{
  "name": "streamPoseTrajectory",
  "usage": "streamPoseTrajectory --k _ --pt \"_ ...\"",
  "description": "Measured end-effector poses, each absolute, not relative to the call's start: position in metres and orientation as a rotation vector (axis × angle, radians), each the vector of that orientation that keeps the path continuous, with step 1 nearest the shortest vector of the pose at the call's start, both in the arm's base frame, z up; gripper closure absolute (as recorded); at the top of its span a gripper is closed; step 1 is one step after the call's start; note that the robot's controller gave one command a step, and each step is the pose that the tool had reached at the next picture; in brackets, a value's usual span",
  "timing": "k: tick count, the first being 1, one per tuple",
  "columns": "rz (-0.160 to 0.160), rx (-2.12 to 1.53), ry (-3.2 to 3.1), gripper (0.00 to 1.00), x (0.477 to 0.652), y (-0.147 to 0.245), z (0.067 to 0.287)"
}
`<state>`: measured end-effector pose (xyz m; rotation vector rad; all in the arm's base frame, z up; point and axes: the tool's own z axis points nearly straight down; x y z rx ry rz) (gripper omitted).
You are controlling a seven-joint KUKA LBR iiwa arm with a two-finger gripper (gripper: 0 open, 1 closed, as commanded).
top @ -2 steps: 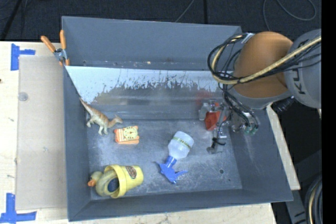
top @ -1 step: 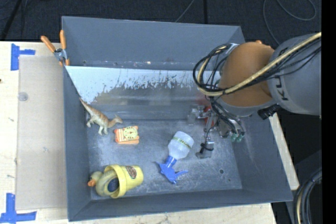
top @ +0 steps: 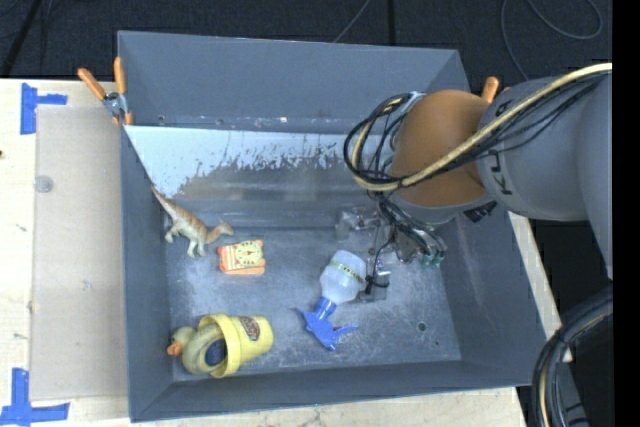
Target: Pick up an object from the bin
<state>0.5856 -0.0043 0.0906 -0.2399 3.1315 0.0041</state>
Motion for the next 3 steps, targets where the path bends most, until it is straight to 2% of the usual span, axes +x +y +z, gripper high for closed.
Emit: streamPoseTrajectory --k 1,3 --pt "-0.003 -0.560 3.087 1.00 0.5463 0.0321 0.0692" --pt "-0.003 -0.564 3.086 1.00 0.5463 0.0323 0.0692"
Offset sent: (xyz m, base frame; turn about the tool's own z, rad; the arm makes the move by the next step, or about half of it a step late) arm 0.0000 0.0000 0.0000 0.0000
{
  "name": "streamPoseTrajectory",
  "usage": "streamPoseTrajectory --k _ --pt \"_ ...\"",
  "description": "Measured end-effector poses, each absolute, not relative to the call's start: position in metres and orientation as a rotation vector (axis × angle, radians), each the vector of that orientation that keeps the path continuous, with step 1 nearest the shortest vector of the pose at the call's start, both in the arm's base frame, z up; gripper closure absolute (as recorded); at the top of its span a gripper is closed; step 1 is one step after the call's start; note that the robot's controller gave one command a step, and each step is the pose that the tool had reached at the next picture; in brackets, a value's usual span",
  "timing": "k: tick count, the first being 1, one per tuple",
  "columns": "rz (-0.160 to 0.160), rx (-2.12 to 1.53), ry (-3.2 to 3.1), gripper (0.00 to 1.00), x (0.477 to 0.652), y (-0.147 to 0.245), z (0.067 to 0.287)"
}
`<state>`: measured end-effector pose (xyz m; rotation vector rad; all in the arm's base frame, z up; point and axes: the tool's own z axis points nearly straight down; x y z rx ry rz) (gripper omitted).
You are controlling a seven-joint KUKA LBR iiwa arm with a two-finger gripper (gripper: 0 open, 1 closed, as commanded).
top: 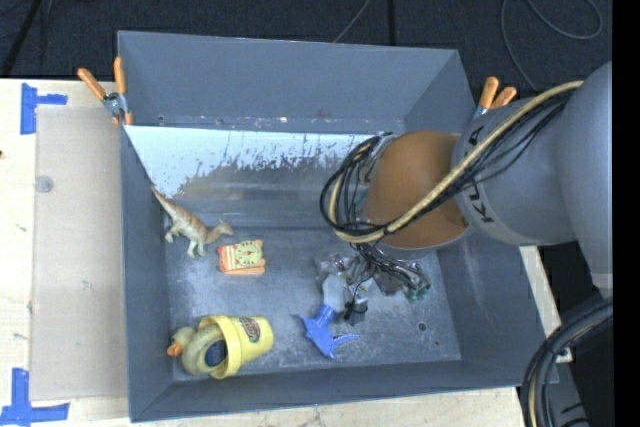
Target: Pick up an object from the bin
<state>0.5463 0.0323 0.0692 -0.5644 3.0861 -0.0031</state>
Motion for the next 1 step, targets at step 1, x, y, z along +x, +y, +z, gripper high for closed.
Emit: streamPoseTrajectory --k 1 --pt "-0.003 -0.564 3.086 1.00 0.5463 0.0323 0.0692"
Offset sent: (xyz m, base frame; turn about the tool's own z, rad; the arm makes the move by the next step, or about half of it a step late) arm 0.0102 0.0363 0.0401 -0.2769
